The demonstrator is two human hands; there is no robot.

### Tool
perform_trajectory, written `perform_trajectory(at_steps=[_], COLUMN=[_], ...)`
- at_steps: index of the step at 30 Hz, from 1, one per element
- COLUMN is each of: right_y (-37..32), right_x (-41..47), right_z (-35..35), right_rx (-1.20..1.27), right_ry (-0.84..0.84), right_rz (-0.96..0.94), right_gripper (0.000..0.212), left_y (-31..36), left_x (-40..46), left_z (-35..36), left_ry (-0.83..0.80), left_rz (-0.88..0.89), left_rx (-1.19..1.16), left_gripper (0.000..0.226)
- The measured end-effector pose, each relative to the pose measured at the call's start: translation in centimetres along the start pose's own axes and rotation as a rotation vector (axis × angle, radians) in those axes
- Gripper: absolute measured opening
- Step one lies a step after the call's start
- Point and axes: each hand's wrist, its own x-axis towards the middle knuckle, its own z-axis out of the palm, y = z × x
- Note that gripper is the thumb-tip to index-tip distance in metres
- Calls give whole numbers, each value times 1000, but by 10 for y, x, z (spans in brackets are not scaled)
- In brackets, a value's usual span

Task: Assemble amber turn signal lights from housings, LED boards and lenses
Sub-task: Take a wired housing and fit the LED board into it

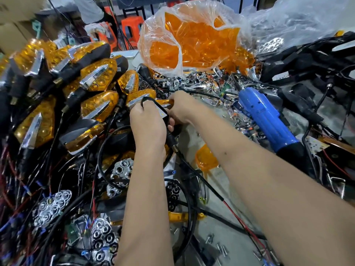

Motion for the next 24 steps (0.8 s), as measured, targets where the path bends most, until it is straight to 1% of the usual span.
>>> perform_trajectory(at_steps=[2,5,8,10,11,12,14,15,17,18,21,23,24], right_y=[1,9,6,1,-1,-3,0,4,15,20,32,43,49], right_x=[1,1,-1,6,9,11,14,15,12,10,-1,-14,-23], right_z=[-3,-6,1,6,8,10,13,12,7,3,-18,-34,-42], right_rx=[-26,-79,105,136,122,104,73,74,60,32,-24,37,92], right_ry=[3,22,3,26,53,89,163,221,320,321,249,207,181], right_rz=[-6,-18,-37,-22,-15,-8,23,44,73,74,109,136,139], right_gripper=[8,11,15,38,43,37,12,6,10,12,31,36,42], left_y=[-1,-2,-2,-3,-3,-3,-3,-3,-3,-3,-2,0,1], left_x=[0,-1,0,-2,-3,-3,-2,-2,-3,-3,-4,-5,-5], left_z=[0,1,1,2,2,2,1,1,1,1,0,0,0], left_ry=[4,10,22,31,30,27,22,18,16,15,9,-8,-24], left_rz=[11,12,14,5,1,3,11,13,12,12,2,-9,-15], left_rx=[15,28,27,29,22,12,3,6,15,22,35,35,35], left_gripper=[24,28,25,21,22,23,24,24,23,22,23,23,22])
